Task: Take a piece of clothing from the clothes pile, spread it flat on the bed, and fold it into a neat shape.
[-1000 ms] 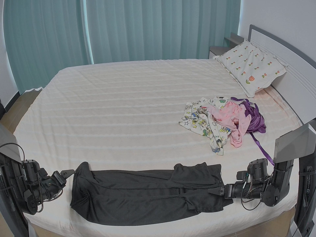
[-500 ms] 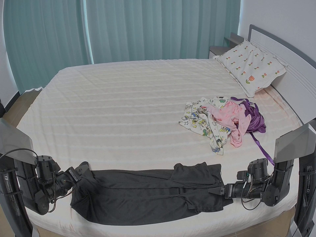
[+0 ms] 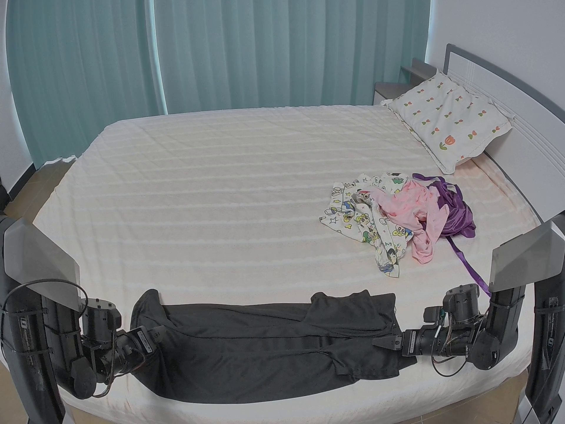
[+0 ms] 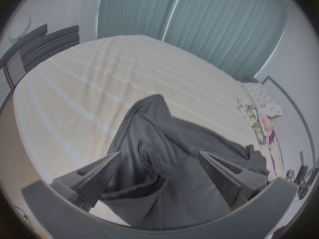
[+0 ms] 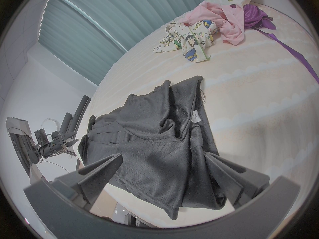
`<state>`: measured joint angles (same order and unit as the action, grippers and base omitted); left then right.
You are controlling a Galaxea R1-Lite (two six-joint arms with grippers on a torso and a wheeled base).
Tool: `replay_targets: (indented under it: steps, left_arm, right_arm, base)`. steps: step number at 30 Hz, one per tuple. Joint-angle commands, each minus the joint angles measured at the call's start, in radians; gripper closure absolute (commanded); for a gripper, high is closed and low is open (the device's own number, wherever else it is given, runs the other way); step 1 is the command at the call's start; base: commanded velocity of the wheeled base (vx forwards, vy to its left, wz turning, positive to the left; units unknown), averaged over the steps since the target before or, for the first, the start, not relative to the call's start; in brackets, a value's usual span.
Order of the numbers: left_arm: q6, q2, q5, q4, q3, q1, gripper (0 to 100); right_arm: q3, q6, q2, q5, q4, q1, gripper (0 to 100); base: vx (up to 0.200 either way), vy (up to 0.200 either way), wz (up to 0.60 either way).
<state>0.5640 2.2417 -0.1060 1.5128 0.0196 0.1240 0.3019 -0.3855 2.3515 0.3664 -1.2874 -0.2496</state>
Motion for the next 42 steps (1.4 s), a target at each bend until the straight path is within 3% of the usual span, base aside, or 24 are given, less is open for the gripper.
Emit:
replay_targets:
  steps: [1,6,8,27,28,35,42]
  left_arm:
    - [-0.033,-0.005,-0.017,-0.092,-0.02,0.011,0]
    - [-0.081,-0.105,0.019,-0.243,-0.02,0.011,0]
    - [-0.142,-0.152,0.051,-0.319,-0.02,0.008,0]
    - [-0.411,-0.034,0.063,-0.296,-0.017,-0.024,0]
    - [-0.418,-0.027,0.065,-0.295,-0.017,-0.034,100]
    - [-0.421,-0.114,0.063,-0.333,-0.018,-0.116,100]
    - [-0.44,-0.198,0.069,-0.533,-0.017,-0.185,100]
  right_arm:
    - [-0.001,0.001,0.002,0.0,-0.001,0.0,0]
    - [-0.001,0.001,0.002,0.0,-0.001,0.0,0]
    - [-0.004,0.004,0.002,0.002,-0.001,-0.002,0]
    - [-0.004,0.005,0.0,0.002,-0.001,-0.002,0]
    - [-0.004,0.005,0.0,0.002,0.0,-0.002,0]
    - [-0.004,0.005,0.0,0.002,-0.001,-0.002,0]
    - [-0.004,0.005,0.0,0.002,-0.001,-0.002,0]
  base:
    - [0.0,0.0,0.0]
    - [0.0,0.0,0.0]
    - [0.0,0.0,0.0]
    - [0.0,0.0,0.0]
    - [0.0,0.0,0.0]
    - [0.0,0.0,0.0]
    - [0.0,0.0,0.0]
